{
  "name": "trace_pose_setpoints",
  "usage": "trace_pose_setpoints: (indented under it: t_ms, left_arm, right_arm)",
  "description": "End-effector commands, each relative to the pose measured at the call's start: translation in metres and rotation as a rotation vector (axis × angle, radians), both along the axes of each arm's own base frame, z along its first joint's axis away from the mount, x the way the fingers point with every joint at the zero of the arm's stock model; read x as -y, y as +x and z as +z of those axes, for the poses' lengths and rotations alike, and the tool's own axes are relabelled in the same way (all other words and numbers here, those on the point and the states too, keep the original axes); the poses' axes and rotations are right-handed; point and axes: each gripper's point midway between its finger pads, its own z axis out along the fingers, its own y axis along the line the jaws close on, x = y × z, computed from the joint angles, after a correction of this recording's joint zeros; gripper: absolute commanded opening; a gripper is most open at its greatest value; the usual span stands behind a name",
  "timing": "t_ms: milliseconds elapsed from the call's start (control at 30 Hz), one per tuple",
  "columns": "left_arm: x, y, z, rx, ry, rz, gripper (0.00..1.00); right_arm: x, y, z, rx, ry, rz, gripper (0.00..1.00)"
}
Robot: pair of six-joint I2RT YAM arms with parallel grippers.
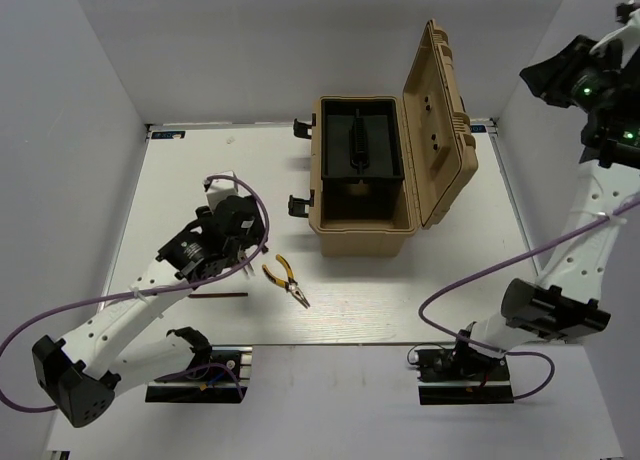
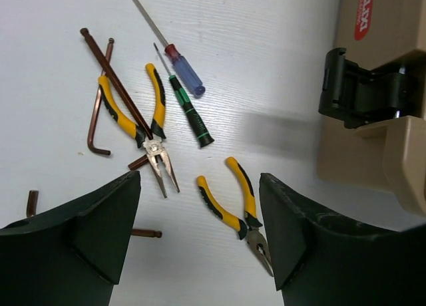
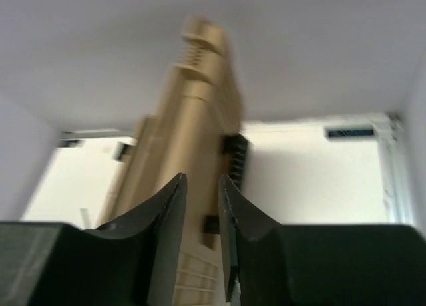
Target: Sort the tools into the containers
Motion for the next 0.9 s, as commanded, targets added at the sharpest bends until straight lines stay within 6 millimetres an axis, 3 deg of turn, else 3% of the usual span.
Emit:
trace_pose_setpoints:
  t_ms: [0, 67, 100, 133, 200, 267, 300, 333, 367, 433, 467, 533, 567, 600, 700, 867]
  left_arm:
    - [-0.013, -0.005, 0.001, -0.001, 0.016, 0.052, 0.82]
    - [-0.012, -0.004, -0.001, -0.007, 0.003, 0.065, 0.83]
    - [-0.012, -0.004, -0.001, -0.007, 0.003, 0.065, 0.83]
    - [-0.011, -0.005, -0.008, -0.023, 0.011, 0.070, 0.83]
    - [-0.006, -0.004, -0.014, -0.035, -0.008, 0.059, 0.83]
    - [-0.002, -0.004, -0.028, -0.065, -0.003, 0.056, 0.83]
    - [-0.001, -0.002, -0.029, -0.064, -0.004, 0.056, 0.83]
    - [0.000, -0.001, -0.032, -0.075, -0.002, 0.063, 0.83]
    - [0.002, -0.001, -0.033, -0.080, -0.007, 0.057, 0.83]
    - [0.002, -0.001, -0.035, -0.079, -0.008, 0.057, 0.83]
    - [0.002, -0.001, -0.035, -0.079, -0.008, 0.057, 0.83]
    - [0.000, -0.001, -0.040, -0.087, 0.002, 0.070, 0.83]
    - [0.000, -0.001, -0.040, -0.087, 0.002, 0.070, 0.83]
    - [0.000, -0.001, -0.040, -0.087, 0.002, 0.070, 0.83]
    - [-0.001, -0.002, -0.046, -0.100, 0.007, 0.076, 0.83]
    - [0.001, -0.001, -0.055, -0.116, 0.007, 0.089, 0.83]
  right_arm:
    - [0.035, 0.006, -0.024, -0.073, -0.192, -0.255, 0.33]
    - [0.050, 0.009, -0.036, -0.059, -0.300, -0.350, 0.36]
    - [0.061, 0.013, -0.061, -0.103, -0.330, -0.416, 0.36]
    - [0.066, -0.007, -0.026, 0.037, -0.402, -0.489, 0.38]
    - [0.064, 0.003, -0.042, 0.052, -0.462, -0.501, 0.44]
    - [0.048, 0.001, -0.046, 0.053, -0.469, -0.433, 0.48]
    - [0.027, 0.000, -0.046, 0.084, -0.462, -0.327, 0.48]
    - [0.017, -0.016, -0.033, 0.137, -0.462, -0.304, 0.48]
    - [0.006, -0.010, -0.042, 0.155, -0.452, -0.271, 0.46]
    - [-0.006, -0.021, -0.034, 0.194, -0.432, -0.244, 0.46]
    - [-0.015, -0.030, -0.018, 0.214, -0.405, -0.218, 0.46]
    - [-0.029, -0.036, -0.005, 0.235, -0.378, -0.162, 0.45]
    - [-0.039, -0.037, -0.006, 0.230, -0.367, -0.107, 0.45]
    - [-0.052, -0.045, 0.008, 0.252, -0.340, -0.062, 0.43]
    - [-0.093, -0.066, 0.019, 0.294, -0.287, 0.143, 0.40]
    - [-0.152, -0.108, 0.012, 0.311, -0.227, 0.501, 0.37]
